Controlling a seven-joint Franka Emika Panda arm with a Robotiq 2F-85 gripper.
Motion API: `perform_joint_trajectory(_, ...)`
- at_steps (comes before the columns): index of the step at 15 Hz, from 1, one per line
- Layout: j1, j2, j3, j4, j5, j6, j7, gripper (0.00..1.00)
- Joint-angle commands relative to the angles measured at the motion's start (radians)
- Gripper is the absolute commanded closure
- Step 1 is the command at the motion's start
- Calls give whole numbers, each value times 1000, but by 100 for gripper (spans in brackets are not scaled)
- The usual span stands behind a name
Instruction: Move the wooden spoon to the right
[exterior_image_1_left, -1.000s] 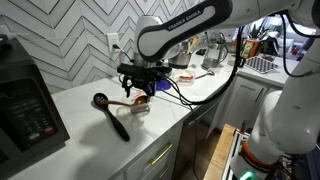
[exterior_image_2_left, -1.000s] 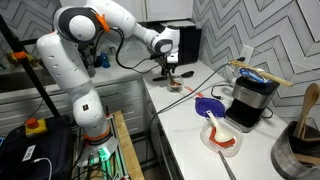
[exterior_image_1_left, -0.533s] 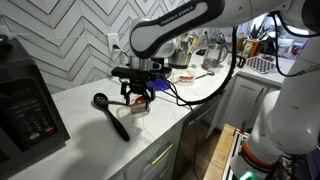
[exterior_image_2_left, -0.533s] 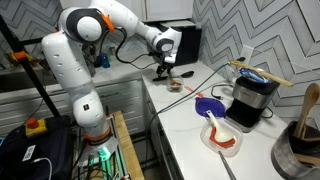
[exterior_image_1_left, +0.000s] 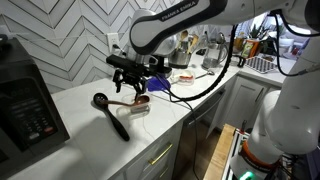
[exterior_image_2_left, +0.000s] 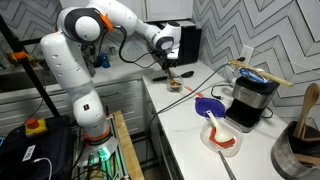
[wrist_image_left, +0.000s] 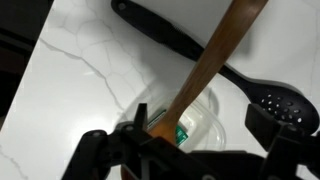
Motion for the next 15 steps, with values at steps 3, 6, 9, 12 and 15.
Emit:
perform_joint_trajectory(3, 29, 13, 11, -58, 17, 73, 60, 0)
perform_joint_trajectory(6, 40, 26, 14, -65, 47, 99, 66, 26)
perform_joint_trajectory(9, 46, 33, 15, -71, 75, 117, 67, 51)
perform_joint_trajectory(12, 47, 32, 13, -67, 92, 125, 62, 74)
perform_joint_trajectory(15, 46, 24, 12, -62, 119, 122, 52, 96)
